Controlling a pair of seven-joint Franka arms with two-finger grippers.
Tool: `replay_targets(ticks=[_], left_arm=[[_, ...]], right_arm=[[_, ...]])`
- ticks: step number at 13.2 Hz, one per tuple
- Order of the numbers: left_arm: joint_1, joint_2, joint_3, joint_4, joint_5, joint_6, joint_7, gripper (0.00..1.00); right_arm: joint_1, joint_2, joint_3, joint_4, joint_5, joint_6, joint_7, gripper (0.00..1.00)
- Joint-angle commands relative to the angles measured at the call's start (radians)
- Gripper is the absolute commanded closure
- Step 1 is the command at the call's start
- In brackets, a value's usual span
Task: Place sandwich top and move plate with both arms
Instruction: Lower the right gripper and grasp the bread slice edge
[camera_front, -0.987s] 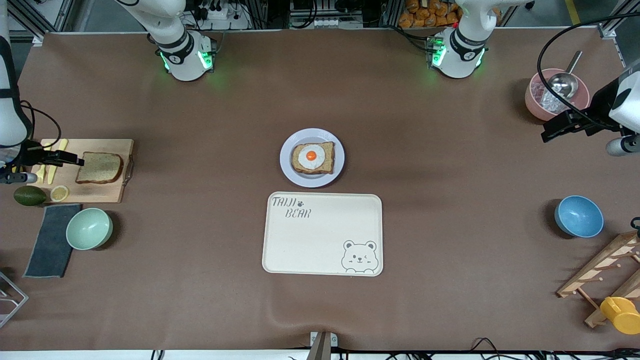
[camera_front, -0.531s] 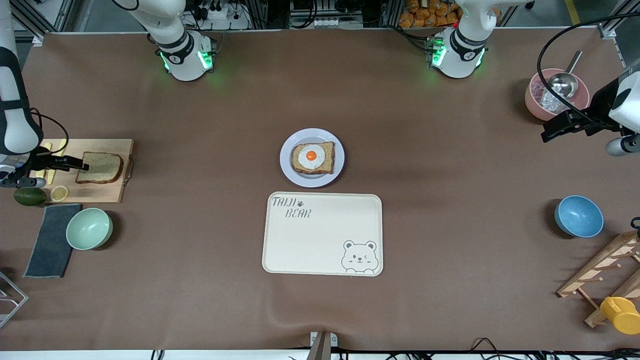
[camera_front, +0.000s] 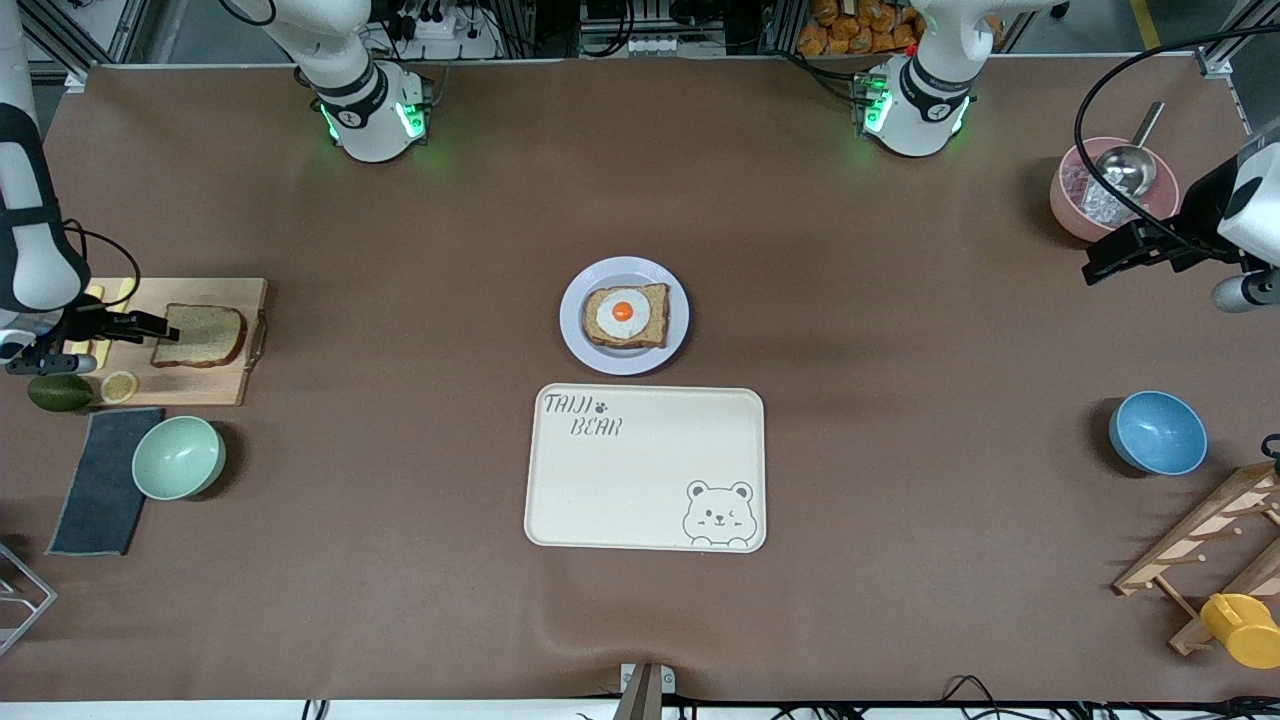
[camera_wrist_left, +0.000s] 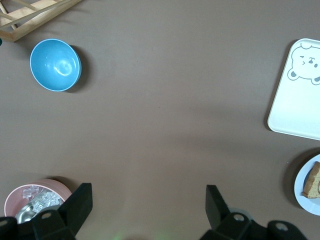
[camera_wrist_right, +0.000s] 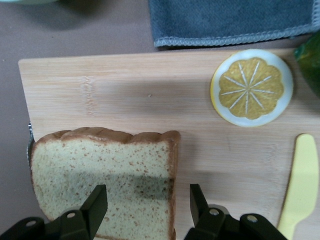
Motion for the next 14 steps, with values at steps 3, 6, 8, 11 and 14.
replay_targets(ticks=[3, 6, 8, 11, 14], left_arm=[[0.006, -0.008, -0.004, 0.003, 0.001, 0.006, 0.006, 0.0], [0.008, -0.008, -0.004, 0.003, 0.001, 0.006, 0.006, 0.0], [0.008, -0.008, -0.004, 0.003, 0.001, 0.006, 0.006, 0.0], [0.008, -0.006, -0.004, 0.003, 0.001, 0.008, 0.006, 0.0], [0.008, -0.006, -0.004, 0.003, 0.001, 0.008, 0.006, 0.0]], right_arm=[[-0.029, 0.031, 0.014, 0.003, 0.057, 0.008, -0.041, 0.34], [-0.027, 0.033, 0.016, 0.003, 0.057, 0.01, -0.041, 0.65], [-0.027, 0.033, 0.014, 0.003, 0.057, 0.01, -0.041, 1.0], [-0.018, 0.033, 0.014, 0.004, 0.055, 0.01, -0.044, 1.0], [-0.024, 0.033, 0.017, 0.007, 0.057, 0.007, -0.085, 1.0]])
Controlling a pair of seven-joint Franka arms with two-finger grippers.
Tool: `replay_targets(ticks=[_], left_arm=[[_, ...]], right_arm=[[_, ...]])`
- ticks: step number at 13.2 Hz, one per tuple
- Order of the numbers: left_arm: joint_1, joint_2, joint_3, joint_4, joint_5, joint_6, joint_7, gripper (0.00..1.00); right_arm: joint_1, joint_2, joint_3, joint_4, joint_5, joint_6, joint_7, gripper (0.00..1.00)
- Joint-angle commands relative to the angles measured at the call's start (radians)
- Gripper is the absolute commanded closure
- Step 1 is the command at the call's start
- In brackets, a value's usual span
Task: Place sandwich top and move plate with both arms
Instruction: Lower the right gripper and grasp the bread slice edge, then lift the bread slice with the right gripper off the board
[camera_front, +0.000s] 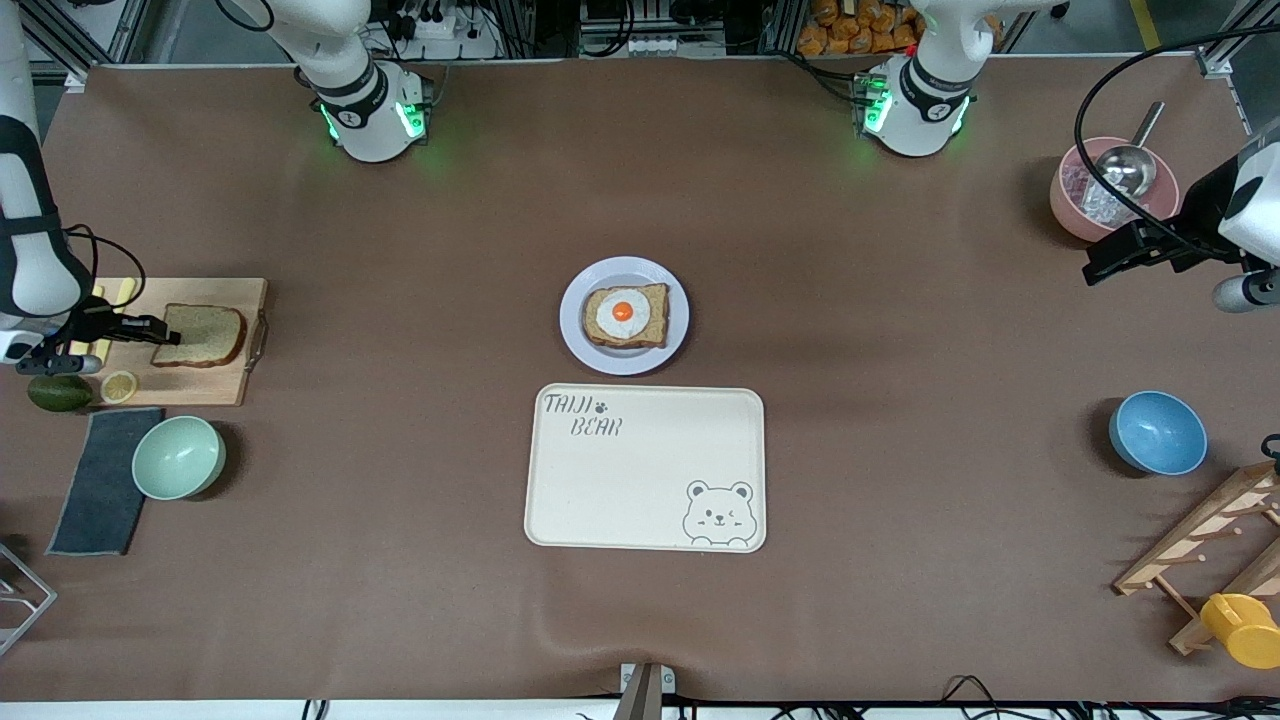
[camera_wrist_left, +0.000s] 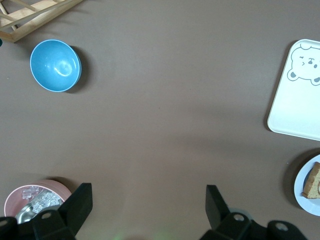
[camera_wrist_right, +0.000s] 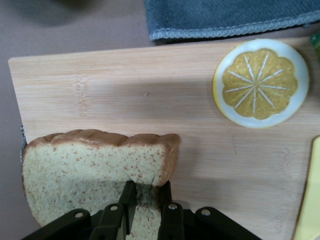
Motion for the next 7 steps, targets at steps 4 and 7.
replay_targets(ticks=[4, 7], left_arm=[[0.007, -0.006, -0.004, 0.002, 0.001, 0.006, 0.006, 0.0], [0.007, -0.006, -0.004, 0.002, 0.001, 0.006, 0.006, 0.0]], right_arm=[[-0.014, 0.006, 0.02, 0.007, 0.017, -0.002, -0.047, 1.0], [-0.014, 0.004, 0.02, 0.019, 0.019, -0.008, -0.044, 1.0]])
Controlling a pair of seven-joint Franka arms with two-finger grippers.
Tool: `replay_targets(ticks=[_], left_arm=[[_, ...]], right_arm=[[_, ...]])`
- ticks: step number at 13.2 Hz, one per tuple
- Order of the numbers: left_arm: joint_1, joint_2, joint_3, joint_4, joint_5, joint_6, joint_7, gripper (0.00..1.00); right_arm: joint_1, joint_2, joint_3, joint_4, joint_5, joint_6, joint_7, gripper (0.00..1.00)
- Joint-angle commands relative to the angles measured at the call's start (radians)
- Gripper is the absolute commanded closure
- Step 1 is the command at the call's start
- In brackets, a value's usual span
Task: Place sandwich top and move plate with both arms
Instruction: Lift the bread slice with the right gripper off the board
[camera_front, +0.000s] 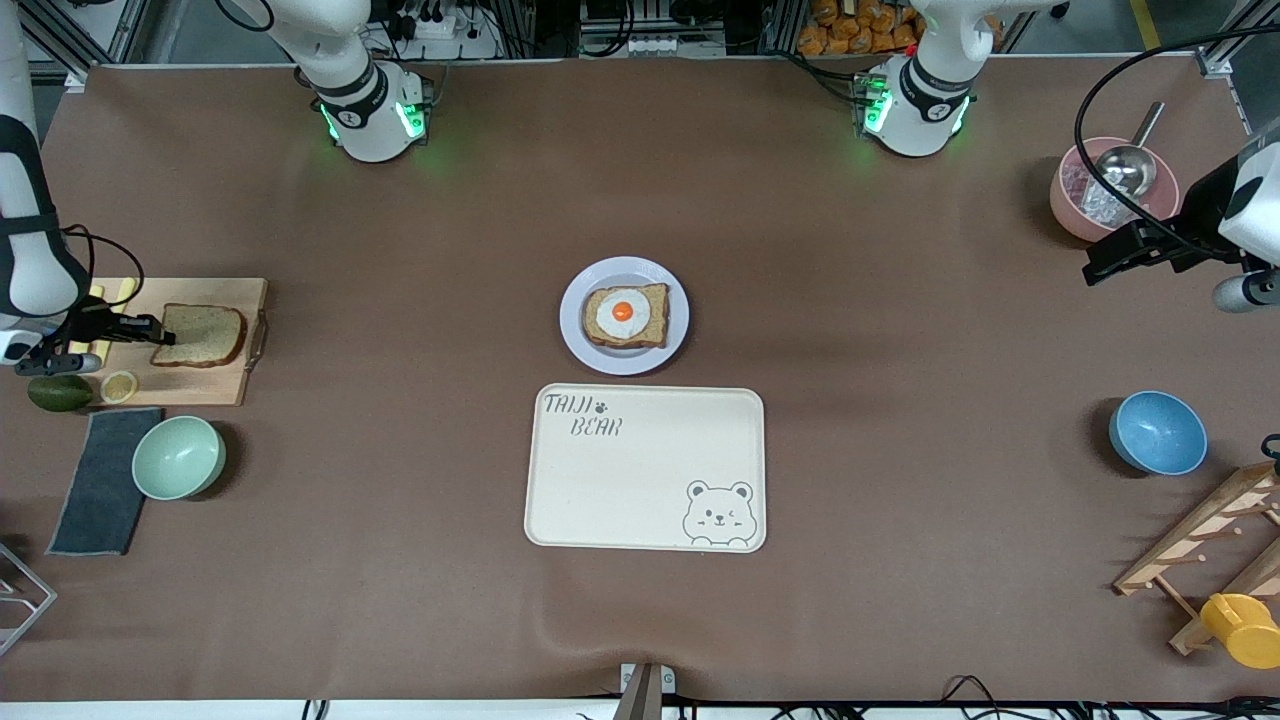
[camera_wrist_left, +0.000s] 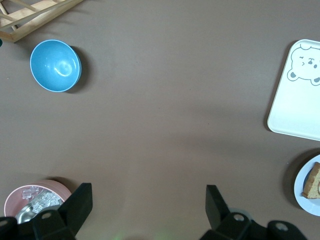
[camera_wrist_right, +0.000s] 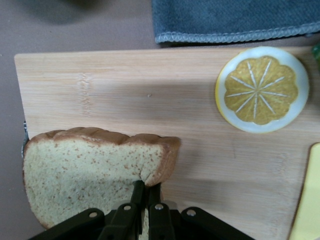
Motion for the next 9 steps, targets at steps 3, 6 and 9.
replay_targets(ticks=[3, 6, 9], left_arm=[[0.009, -0.014, -0.004, 0.002, 0.001, 0.004, 0.009, 0.0], [0.014, -0.021, 0.0, 0.004, 0.001, 0.001, 0.009, 0.0], [0.018, -0.027, -0.001, 0.002, 0.002, -0.008, 0.008, 0.0]], right_arm=[[-0.006, 0.006, 0.021, 0.026, 0.08, -0.017, -0.011, 1.0], [0.005, 0.006, 0.021, 0.055, 0.1, -0.086, -0.003, 1.0], [0.008, 0.006, 0.021, 0.124, 0.1, -0.218, 0.034, 1.0]])
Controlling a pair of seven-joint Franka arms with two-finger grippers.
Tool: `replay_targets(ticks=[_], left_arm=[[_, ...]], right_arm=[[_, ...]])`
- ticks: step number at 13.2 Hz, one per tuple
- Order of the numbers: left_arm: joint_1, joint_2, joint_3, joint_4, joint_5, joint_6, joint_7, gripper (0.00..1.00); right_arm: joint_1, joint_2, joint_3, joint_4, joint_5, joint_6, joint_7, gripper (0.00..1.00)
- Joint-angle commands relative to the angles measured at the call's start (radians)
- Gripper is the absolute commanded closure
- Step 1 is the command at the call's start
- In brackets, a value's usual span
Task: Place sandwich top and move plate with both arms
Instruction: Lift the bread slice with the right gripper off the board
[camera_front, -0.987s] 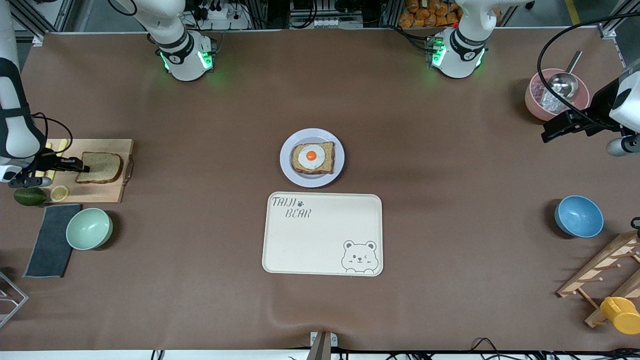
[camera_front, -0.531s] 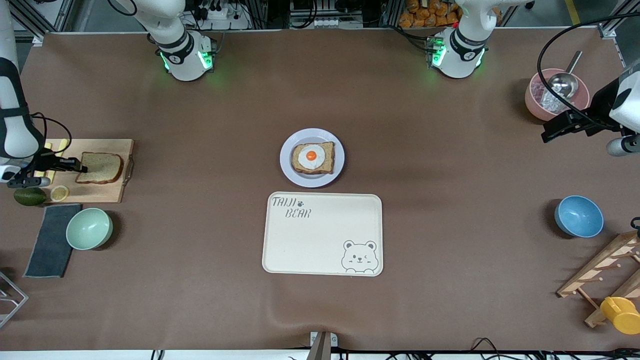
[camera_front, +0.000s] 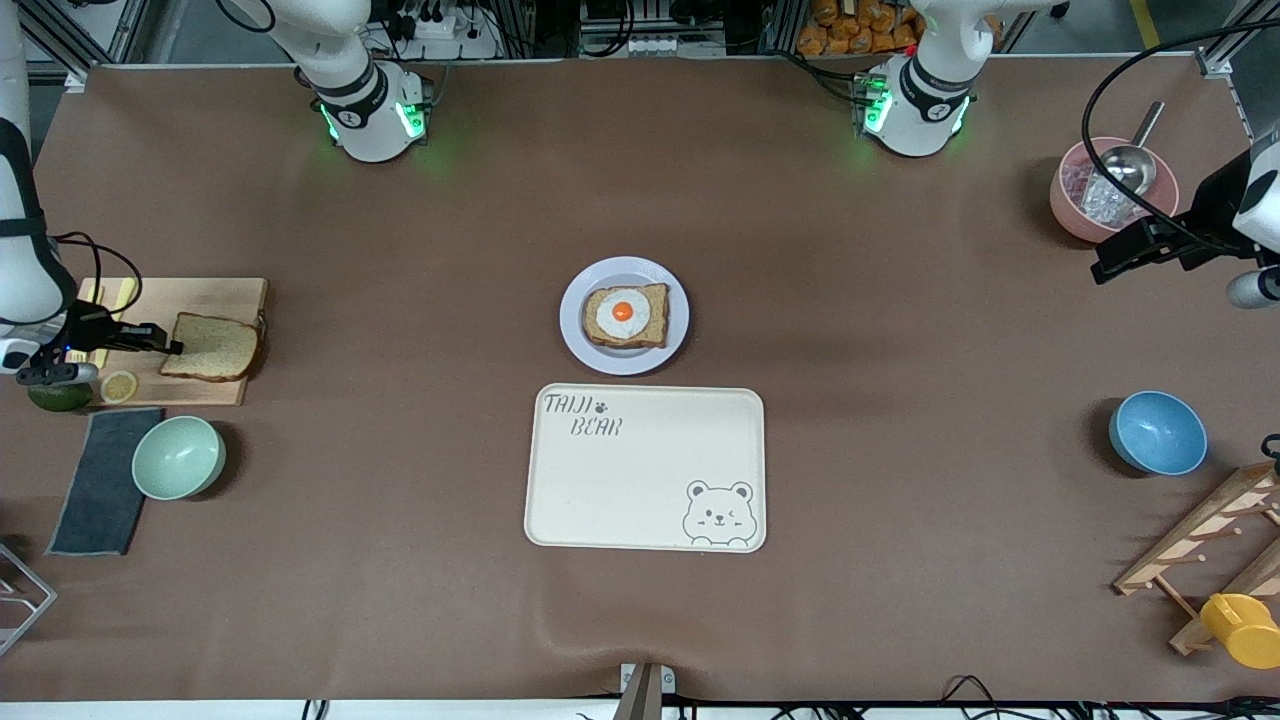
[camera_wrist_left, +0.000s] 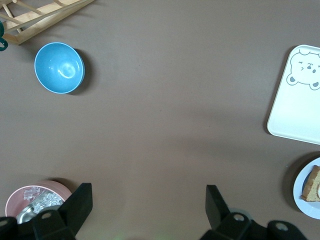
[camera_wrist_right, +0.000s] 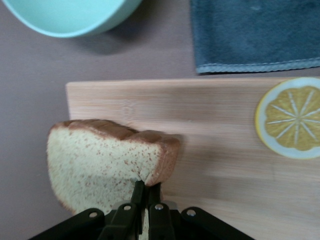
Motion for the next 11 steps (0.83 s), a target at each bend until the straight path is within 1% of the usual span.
replay_targets(ticks=[1, 2, 4, 7, 11], left_arm=[[0.01, -0.023, -0.006, -0.006, 0.002, -0.011, 0.006, 0.0], [0.01, -0.023, -0.006, -0.006, 0.002, -0.012, 0.005, 0.0], [0.01, -0.023, -0.006, -0.004, 0.002, -0.011, 0.003, 0.0], [0.011, -0.025, -0.005, -0.004, 0.002, -0.012, 0.009, 0.0], [0.01, -0.023, -0.005, -0.004, 0.002, -0.012, 0.005, 0.0]], right_arm=[[0.0, 0.005, 0.001, 0.097, 0.017, -0.148, 0.038, 1.0], [0.0, 0.004, 0.001, 0.128, 0.017, -0.195, 0.04, 1.0], [0.002, 0.002, 0.001, 0.158, 0.017, -0.242, 0.041, 1.0], [0.037, -0.004, 0.003, 0.158, 0.02, -0.262, 0.073, 1.0], [0.104, -0.03, 0.003, 0.156, 0.067, -0.295, 0.095, 1.0]])
